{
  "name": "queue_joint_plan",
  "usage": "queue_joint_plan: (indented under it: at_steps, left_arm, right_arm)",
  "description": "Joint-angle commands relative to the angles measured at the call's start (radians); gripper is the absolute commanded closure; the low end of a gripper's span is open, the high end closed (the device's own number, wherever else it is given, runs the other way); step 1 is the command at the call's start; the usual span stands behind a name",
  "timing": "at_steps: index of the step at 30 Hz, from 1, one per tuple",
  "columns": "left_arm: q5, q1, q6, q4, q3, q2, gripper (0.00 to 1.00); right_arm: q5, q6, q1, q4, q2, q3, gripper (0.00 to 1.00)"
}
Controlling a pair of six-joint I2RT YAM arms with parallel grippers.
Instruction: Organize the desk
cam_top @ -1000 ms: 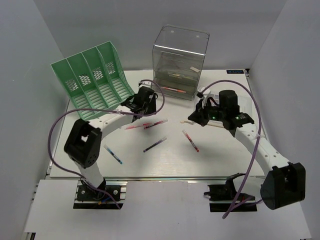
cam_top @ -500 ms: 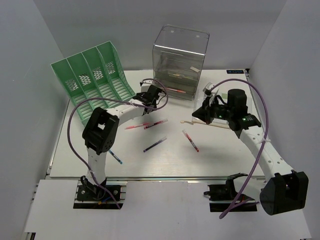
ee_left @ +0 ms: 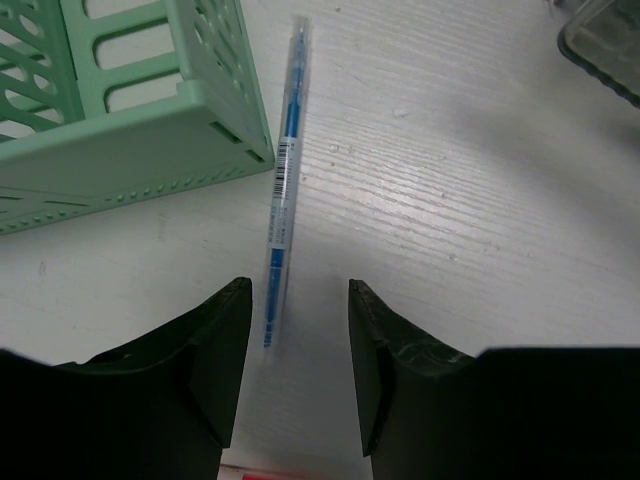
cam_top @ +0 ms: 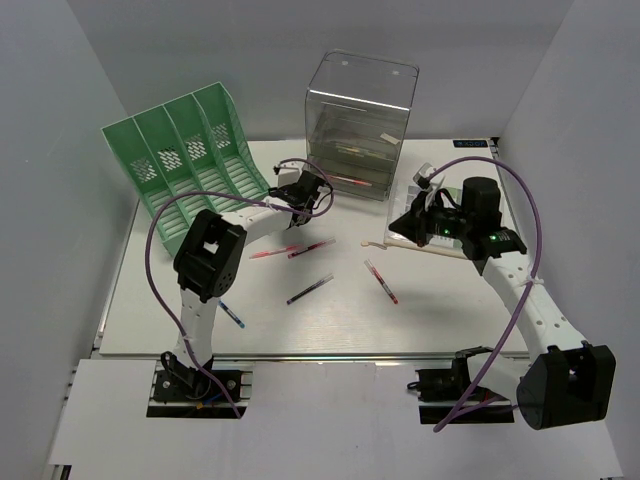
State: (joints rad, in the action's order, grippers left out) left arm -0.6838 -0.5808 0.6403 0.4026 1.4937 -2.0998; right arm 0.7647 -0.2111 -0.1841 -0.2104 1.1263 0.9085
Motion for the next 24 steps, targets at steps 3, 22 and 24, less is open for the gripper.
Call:
queue_joint_plan:
  at_steps: [3,22,24]
  left_arm:
    - [-0.075,0.007,0.01,-0.028,0.0,0.008,0.47]
    - [-0.062,0.016,0.012,-0.104,-0.052,-0.034,0.52]
    - [-0.054,0.016,0.018,-0.105,-0.055,-0.039,0.53]
  right_arm:
    - [0.038,0.016,0.02,0.025,-0.014,0.003,1.0]
    - [0.073,0.027,0.052,0.022,-0.003,0.004,1.0]
    - [0.077,0.027,0.054,0.022,-0.003,0.004,1.0]
